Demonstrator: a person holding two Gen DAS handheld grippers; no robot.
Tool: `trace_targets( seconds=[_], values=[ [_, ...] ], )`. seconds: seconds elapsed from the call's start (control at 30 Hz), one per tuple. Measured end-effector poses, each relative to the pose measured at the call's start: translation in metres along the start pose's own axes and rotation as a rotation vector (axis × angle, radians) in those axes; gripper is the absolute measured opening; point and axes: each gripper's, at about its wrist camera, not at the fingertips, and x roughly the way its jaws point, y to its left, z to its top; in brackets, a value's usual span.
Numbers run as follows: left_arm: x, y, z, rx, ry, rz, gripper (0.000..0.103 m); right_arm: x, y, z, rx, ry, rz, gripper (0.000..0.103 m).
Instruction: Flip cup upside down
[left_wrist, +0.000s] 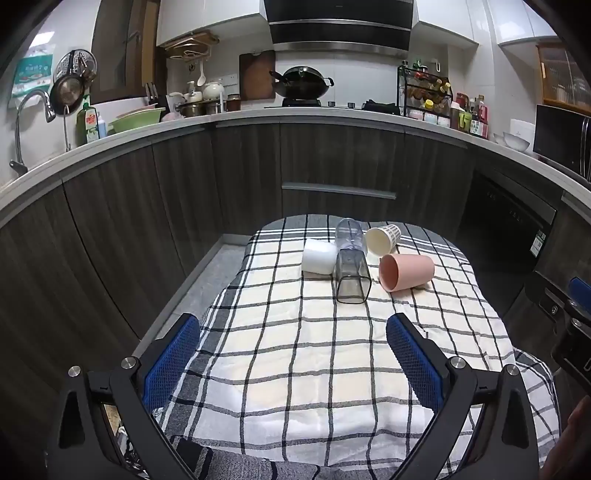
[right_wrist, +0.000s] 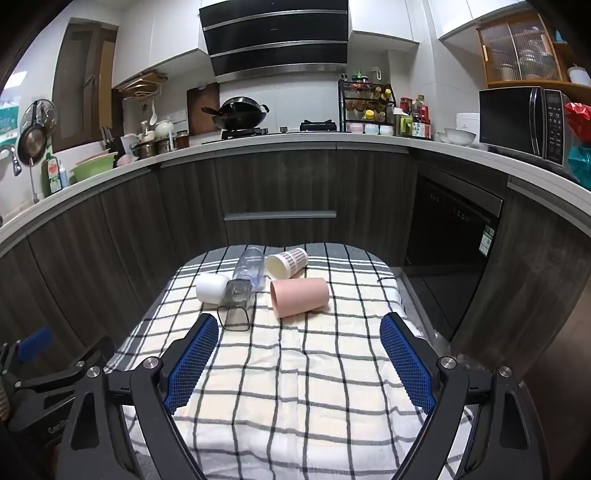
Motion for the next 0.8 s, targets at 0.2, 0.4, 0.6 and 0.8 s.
trace_targets(
  seconds=[0.2, 0.4, 0.6, 0.8],
  values=[
    [-0.004, 0.008, 0.0, -0.003, -0.004, -0.011, 0.103, 0.0, 0.0, -0.001, -0.002, -0.006, -0.003, 0.089],
    [0.002, 0.002, -0.002, 0.011, 0.004, -0.002, 0.103, -0.003, -0.001, 0.002, 0.002, -0.002, -0.004, 0.089],
    [0.002, -0.001, -0.003, 0.015, 0.004, -0.001, 0.103, -0.001, 0.002, -0.001, 0.002, 0.001, 0.0, 0.089],
    [0.002, -0.001, -0.003, 0.013, 0.006, 0.001, 0.103, 0.0, -0.002, -0.001, 0.005, 0.005, 0.003, 0.089]
  ],
)
